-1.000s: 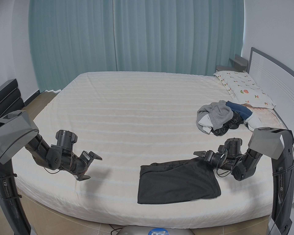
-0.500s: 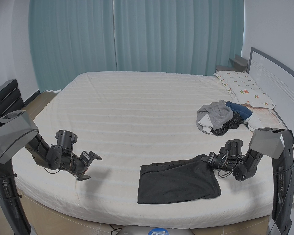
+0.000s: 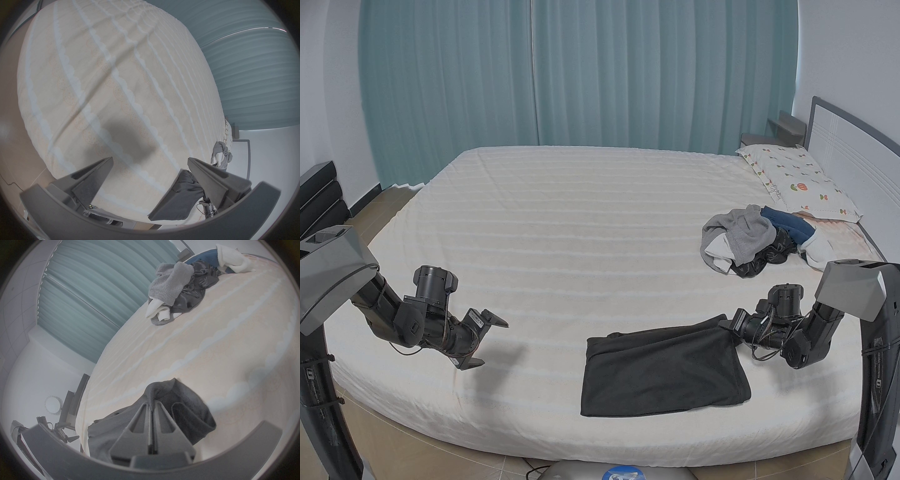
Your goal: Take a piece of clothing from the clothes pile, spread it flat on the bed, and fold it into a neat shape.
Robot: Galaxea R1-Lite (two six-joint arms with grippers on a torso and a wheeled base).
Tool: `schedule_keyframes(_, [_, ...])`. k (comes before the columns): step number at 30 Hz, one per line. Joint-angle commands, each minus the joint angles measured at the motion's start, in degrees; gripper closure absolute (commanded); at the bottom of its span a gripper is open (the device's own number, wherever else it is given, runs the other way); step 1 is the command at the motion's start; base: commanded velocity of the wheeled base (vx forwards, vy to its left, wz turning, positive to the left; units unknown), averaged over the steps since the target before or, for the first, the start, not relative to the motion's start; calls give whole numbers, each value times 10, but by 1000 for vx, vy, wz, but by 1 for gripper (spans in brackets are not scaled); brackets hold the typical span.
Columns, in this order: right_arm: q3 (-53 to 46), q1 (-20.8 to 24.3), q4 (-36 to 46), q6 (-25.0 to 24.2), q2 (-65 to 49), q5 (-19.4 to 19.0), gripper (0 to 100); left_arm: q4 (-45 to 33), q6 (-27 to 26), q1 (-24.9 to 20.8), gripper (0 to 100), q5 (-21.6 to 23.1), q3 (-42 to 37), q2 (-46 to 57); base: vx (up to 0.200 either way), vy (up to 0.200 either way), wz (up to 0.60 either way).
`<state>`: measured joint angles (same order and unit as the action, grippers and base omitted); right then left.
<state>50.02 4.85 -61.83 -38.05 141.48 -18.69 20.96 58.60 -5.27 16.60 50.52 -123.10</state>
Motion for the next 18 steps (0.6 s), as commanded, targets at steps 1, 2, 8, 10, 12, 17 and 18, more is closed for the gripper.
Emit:
schedule_keyframes(1, [1,-6,0,-1,-2,0,100,0,0,0,0,0,0,0,0,0,0])
schedule_keyframes(2, [1,-7,0,-1,-1,0,100,1,0,0,0,0,0,0,0,0,0])
schedule_keyframes(8, [4,-8,2,-1,3,0,100,0,0,-1,0,0,0,0,0,0,0])
schedule_keyframes(10, [6,-8,5,-1,3,0,100,0,0,-1,0,0,0,0,0,0,0])
schedule_keyframes(12, [9,-9,7,-1,4,0,100,1,0,-1,0,0,0,0,0,0,0])
schedule_keyframes(17, [10,-9,7,-2,5,-1,0,0,-1,-1,0,0,0,0,0,0,0])
schedule_keyframes(18, [6,-9,2,-2,3,-1,0,1,-1,-1,0,0,0,0,0,0,0])
